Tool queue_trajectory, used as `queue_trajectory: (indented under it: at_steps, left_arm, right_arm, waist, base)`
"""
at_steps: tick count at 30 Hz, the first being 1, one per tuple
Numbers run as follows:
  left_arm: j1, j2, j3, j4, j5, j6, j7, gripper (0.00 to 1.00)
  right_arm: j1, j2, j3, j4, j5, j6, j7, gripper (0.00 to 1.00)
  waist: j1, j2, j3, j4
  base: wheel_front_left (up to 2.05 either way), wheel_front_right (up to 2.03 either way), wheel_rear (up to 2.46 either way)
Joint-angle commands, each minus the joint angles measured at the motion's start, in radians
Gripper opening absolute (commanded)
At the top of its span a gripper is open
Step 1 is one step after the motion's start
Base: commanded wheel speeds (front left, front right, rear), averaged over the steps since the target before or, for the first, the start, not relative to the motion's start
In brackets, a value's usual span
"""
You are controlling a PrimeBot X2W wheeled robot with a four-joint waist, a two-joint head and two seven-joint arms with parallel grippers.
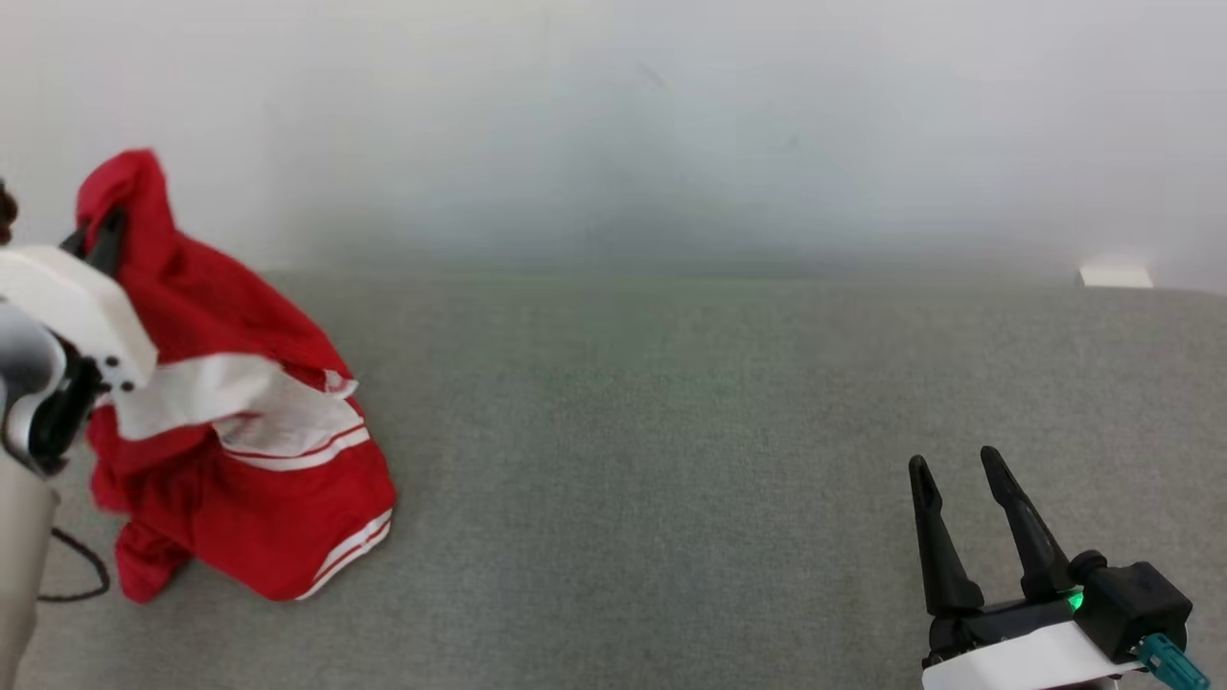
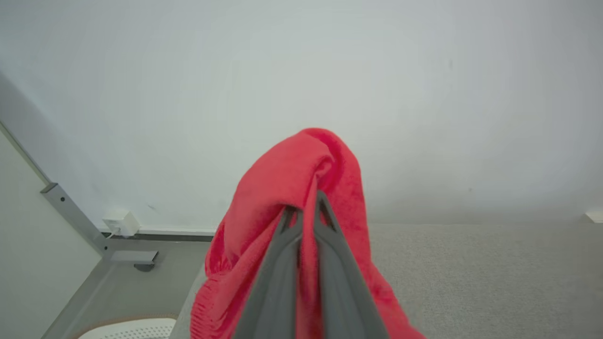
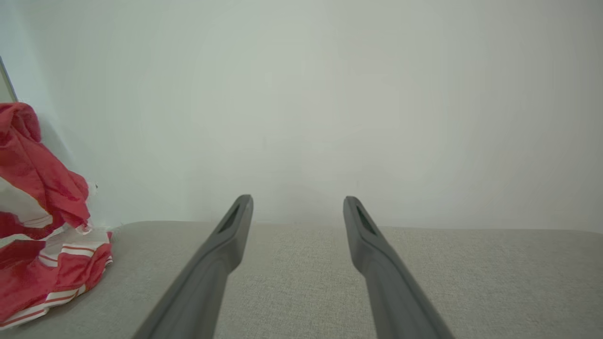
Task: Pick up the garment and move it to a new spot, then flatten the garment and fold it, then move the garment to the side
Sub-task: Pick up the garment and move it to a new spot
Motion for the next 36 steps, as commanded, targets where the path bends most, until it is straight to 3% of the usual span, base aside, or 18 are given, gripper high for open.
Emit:
queue_trajectory:
  at_steps: [1, 10, 19, 25, 31, 36]
  left_arm:
    - [-0.02, 0.008, -0.015, -0.036, -0.008, 0.002, -0.001, 0.0]
    - [-0.017, -0.018, -0.079, -0.331, -0.04, 0.013, 0.022, 0.0]
    - [0.112, -0.161, -0.136, -0.524, -0.091, 0.062, -0.011, 0.0]
    - [0.224, -0.277, -0.193, -0.477, -0.112, 0.074, -0.09, 0.0]
    - [0.286, -0.326, -0.262, -0.366, -0.067, 0.071, -0.151, 0.0]
    - [0.313, -0.39, -0.341, -0.207, -0.036, 0.044, -0.207, 0.0]
  right_arm:
    - [0.012, -0.004, -0.003, -0.005, 0.015, -0.002, 0.001, 1.0]
    - [0.016, -0.004, -0.019, -0.032, 0.004, -0.002, 0.001, 1.0]
    - [-0.003, -0.004, -0.026, -0.058, 0.018, -0.002, 0.001, 1.0]
    - [-0.026, -0.004, -0.014, -0.068, 0.022, -0.002, 0.001, 1.0]
    - [-0.034, -0.004, -0.006, -0.066, 0.022, -0.002, 0.001, 1.0]
    - [-0.036, -0.004, 0.001, -0.059, 0.023, -0.002, 0.001, 1.0]
  waist:
    - [0.0001, 0.0, -0.025, 0.0]
    - [0.0001, 0.0, -0.034, -0.071]
    - [0.0001, 0.0, -0.006, -0.19]
    - [0.0001, 0.0, 0.034, -0.28]
    - [0.0001, 0.0, 0.064, -0.332]
    - [0.0001, 0.0, 0.074, -0.346]
  base:
    - [0.0, 0.0, 0.0]
    - [0.0, 0.0, 0.0]
    - [0.0, 0.0, 0.0]
    - [0.0, 0.0, 0.0]
    - [0.0, 0.0, 0.0]
    - [0.0, 0.0, 0.0]
